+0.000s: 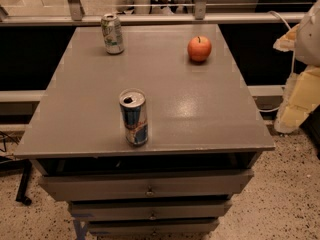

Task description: Move redbull can near 7up can

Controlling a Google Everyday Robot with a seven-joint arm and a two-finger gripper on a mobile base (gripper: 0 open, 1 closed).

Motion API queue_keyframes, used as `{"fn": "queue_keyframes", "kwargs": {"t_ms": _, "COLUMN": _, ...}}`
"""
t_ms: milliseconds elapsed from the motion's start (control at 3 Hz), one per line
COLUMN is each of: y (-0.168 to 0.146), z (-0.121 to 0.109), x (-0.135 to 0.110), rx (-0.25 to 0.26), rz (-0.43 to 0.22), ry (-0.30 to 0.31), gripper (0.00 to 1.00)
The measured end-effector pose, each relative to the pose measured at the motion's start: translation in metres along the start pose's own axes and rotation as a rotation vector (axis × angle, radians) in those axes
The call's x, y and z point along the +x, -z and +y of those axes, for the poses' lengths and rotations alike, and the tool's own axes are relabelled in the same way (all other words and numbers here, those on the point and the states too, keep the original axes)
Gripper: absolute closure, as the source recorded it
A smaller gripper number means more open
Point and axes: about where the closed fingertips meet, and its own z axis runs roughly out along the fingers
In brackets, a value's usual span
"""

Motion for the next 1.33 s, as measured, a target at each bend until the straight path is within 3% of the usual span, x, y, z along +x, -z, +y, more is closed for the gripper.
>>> {"fn": "queue_keyframes", "kwargs": {"t_ms": 333, "y": 0.0, "z": 0.0, "x": 0.0, "rx": 0.0, "rz": 0.0, "ry": 0.0, "gripper": 0.0}}
{"fn": "queue_keyframes", "kwargs": {"t_ms": 667, "y": -0.008, "z": 0.007, "x": -0.005, "rx": -0.002, "rz": -0.042, "ry": -0.006, "gripper": 0.0}}
{"fn": "queue_keyframes", "kwargs": {"t_ms": 1000, "y": -0.034, "z": 0.023, "x": -0.021, "rx": -0.045, "rz": -0.142, "ry": -0.023, "gripper": 0.0}}
{"fn": "queue_keyframes", "kwargs": {"t_ms": 1333, "y": -0.063, "z": 0.039, "x": -0.053, "rx": -0.117, "rz": -0.298, "ry": -0.044, "gripper": 0.0}}
